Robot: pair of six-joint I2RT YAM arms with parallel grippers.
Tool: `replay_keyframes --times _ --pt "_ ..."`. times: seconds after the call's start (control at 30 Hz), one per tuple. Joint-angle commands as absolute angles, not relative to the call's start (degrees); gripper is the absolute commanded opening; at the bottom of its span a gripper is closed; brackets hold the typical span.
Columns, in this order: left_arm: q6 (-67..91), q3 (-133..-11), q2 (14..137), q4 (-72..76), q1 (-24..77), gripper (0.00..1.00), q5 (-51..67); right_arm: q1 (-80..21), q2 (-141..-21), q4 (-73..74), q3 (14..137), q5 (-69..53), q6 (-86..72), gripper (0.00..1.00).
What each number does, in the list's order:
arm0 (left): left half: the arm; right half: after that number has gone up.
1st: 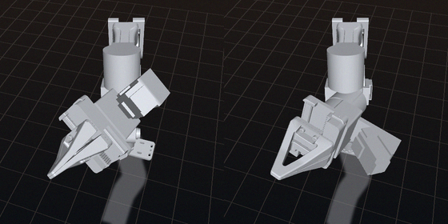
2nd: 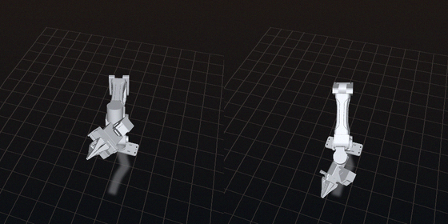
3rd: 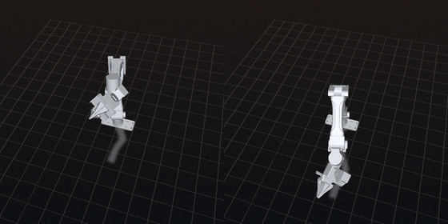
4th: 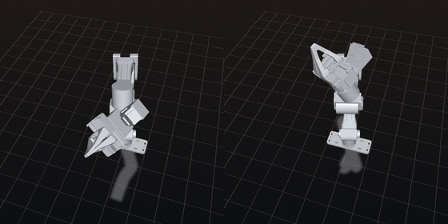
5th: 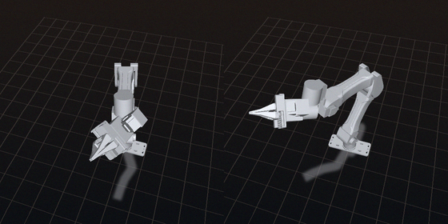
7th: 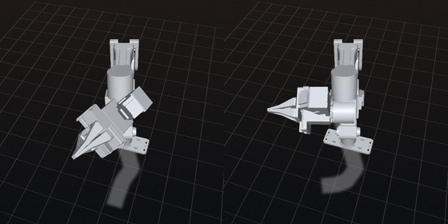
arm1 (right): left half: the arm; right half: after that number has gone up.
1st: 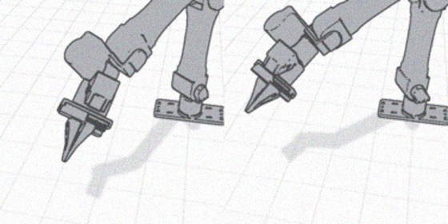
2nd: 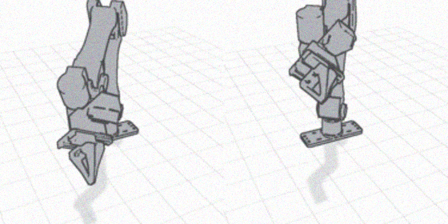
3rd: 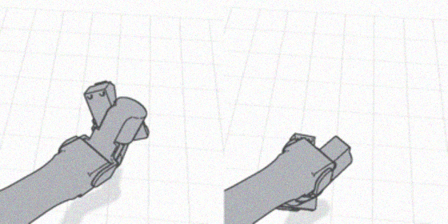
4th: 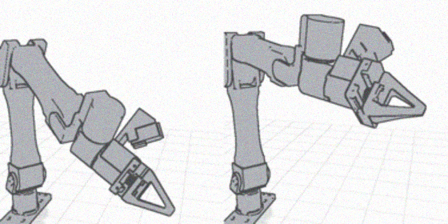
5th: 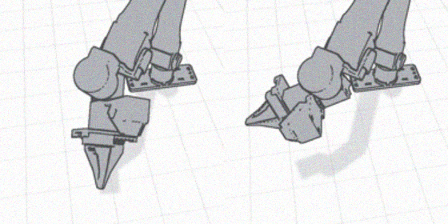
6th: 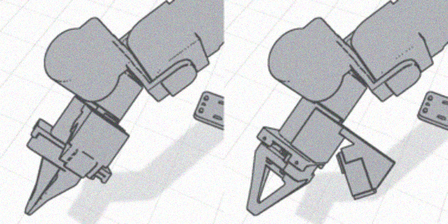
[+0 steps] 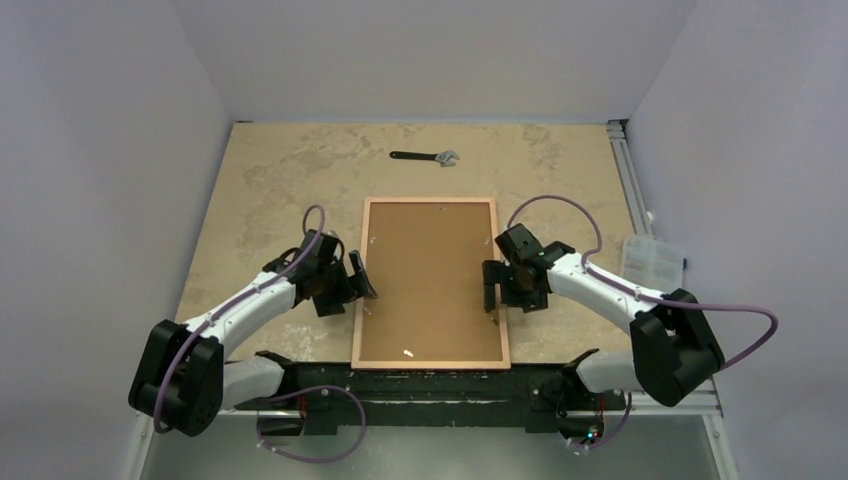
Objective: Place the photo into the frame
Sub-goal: Install the photo frame at the center of the board.
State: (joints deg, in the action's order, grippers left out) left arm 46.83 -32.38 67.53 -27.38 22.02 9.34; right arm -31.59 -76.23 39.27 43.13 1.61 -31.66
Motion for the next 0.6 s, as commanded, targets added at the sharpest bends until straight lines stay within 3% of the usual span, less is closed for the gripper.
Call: replay_keyframes --times 0.0,0.5,0.57 --pt "45.06 -33.89 69.89 -28.01 21.71 0.85 7.85 -31.94 -76.04 38.00 41.10 0.94 -30.85 0.84" --pt "44.66 -33.89 72.29 -26.14 21.87 0.82 9.85 -38.80 -80.15 38.40 42.10 6.41 -31.97 0.46" --pt "44.56 -34.20 72.27 -26.48 21.88 0.82 9.76 -39.20 -79.92 38.64 42.25 6.00 -32.14 0.46"
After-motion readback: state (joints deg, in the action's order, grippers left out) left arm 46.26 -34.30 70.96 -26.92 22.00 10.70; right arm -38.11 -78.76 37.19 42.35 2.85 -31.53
